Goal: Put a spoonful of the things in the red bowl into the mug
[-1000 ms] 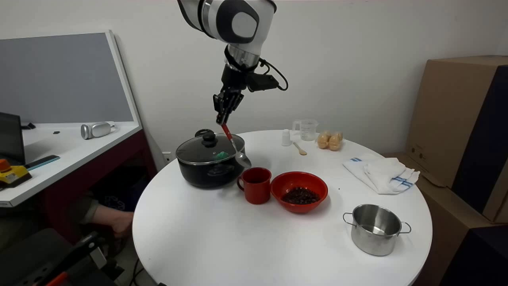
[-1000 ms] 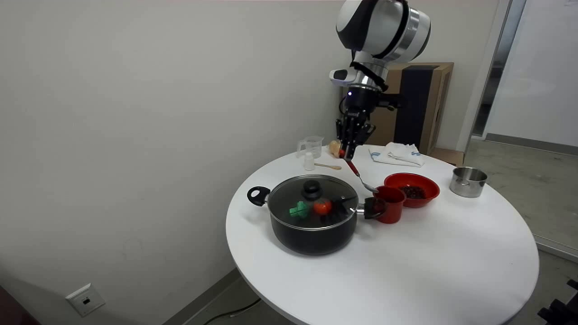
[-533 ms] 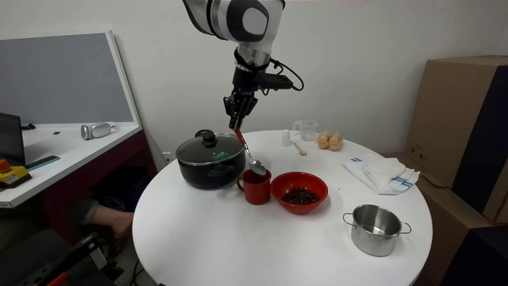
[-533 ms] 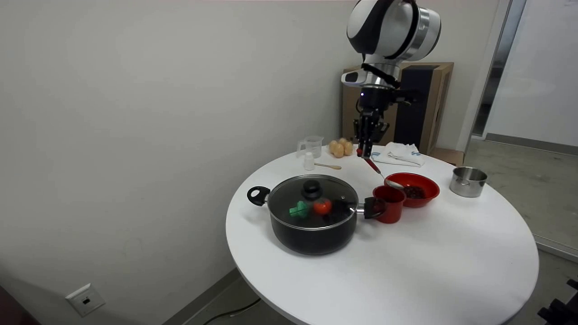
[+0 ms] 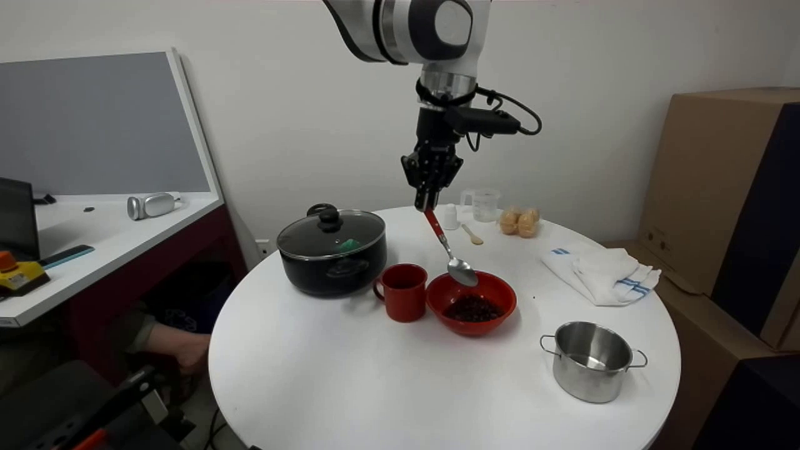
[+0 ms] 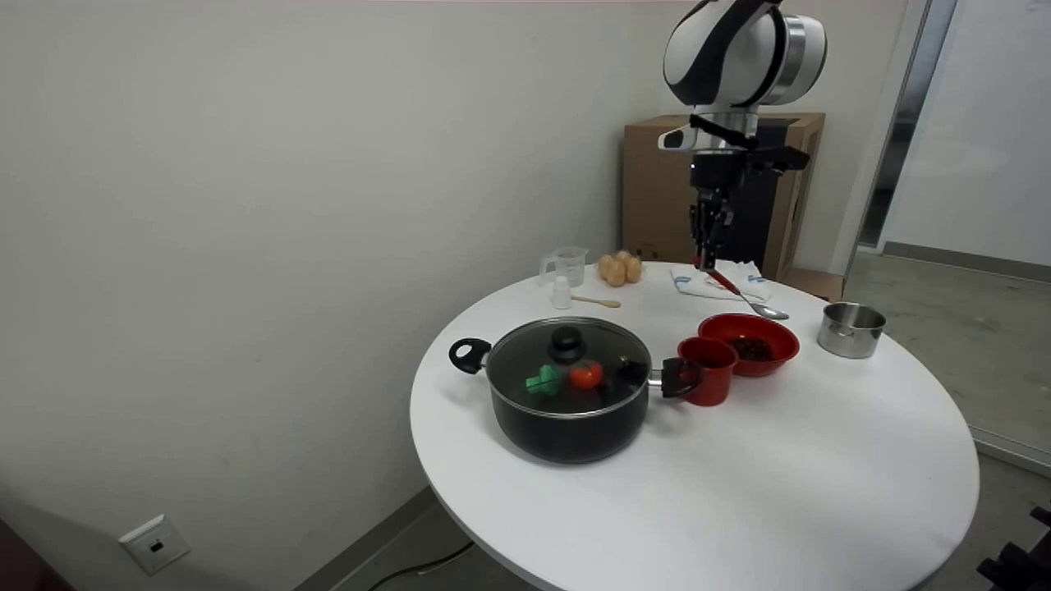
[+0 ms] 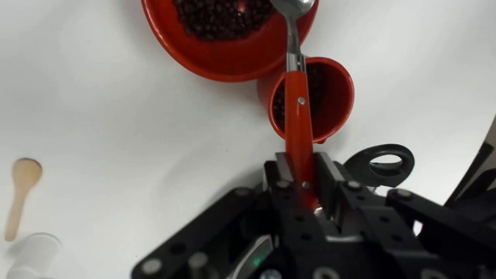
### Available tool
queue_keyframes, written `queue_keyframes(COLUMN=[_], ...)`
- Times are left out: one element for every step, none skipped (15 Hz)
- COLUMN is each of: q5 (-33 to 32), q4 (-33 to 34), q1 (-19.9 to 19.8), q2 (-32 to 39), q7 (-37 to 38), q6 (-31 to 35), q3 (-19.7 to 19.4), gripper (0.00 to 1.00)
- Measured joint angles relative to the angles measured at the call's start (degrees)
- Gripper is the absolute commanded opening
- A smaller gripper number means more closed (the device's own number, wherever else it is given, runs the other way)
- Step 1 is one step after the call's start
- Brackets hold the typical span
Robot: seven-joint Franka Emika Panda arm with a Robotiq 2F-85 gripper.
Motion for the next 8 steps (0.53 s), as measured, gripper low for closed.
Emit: queue_keyframes(q5=[-0.1,-0.1,-0.1,-0.1,-0.1,-0.1,0.0,0.0], q4=[2.2,4.8,7.5,10.3,13.0,15.6,18.2,20.8], q1=[-0.4,-0.8,-1.1,-1.4,-1.6,-1.8,-2.0,-2.3], q2=[1.9,4.0,6.3,8.7,11.1,13.4,15.6,17.8], q7=[0.9,1.8,2.8,3.9,4.8,5.6,6.3,6.9], q6=[-0.4,-0.8,-1.3,-1.9,-2.6,-3.3,-4.0,-4.7], q3=[-0.1,-0.1,-0.1,-0.1,0.0,0.1,0.3,0.6], gripper=[0.09,0.09,0.09,0.09,0.09,0.09,0.09,0.09])
